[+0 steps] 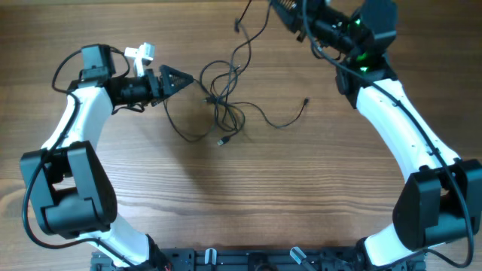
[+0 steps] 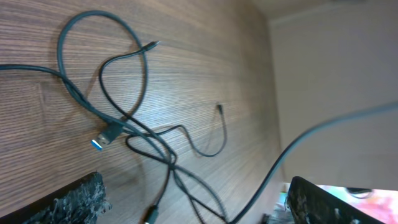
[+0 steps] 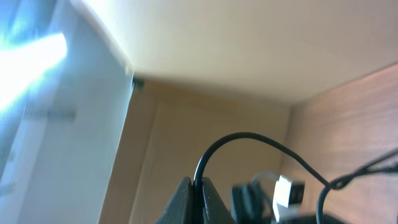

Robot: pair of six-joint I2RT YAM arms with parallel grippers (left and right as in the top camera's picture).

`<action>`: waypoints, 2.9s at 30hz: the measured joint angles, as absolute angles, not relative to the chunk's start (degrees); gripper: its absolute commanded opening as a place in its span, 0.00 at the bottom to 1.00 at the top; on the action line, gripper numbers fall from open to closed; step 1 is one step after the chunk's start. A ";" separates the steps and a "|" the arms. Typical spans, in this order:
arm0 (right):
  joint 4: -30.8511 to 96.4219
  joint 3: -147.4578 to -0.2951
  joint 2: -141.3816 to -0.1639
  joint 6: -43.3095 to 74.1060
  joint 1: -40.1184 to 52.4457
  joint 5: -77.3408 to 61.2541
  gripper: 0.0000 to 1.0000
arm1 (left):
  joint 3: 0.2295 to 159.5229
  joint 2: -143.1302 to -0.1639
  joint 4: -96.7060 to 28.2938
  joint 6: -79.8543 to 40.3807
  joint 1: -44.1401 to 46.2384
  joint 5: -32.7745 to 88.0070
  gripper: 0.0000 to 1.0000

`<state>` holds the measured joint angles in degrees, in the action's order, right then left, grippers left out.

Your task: Untangle cables

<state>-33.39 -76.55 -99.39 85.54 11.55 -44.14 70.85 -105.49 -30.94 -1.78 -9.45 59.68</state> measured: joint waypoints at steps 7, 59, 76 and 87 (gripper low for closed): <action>-7.11 -77.08 -99.04 81.36 7.09 -36.75 0.04 | 70.85 -105.49 -30.39 -1.69 -6.61 55.68 0.96; 51.64 -76.86 -99.02 21.28 5.30 -13.96 0.05 | 70.81 -105.49 -38.00 9.15 12.93 32.49 0.80; 51.68 -76.86 -99.02 20.60 5.30 -14.15 0.06 | 69.89 -105.49 -35.62 6.70 13.52 16.16 0.72; 51.16 -76.86 -99.02 21.37 5.30 -14.17 0.05 | 68.73 -105.49 -36.88 11.73 13.52 15.66 0.04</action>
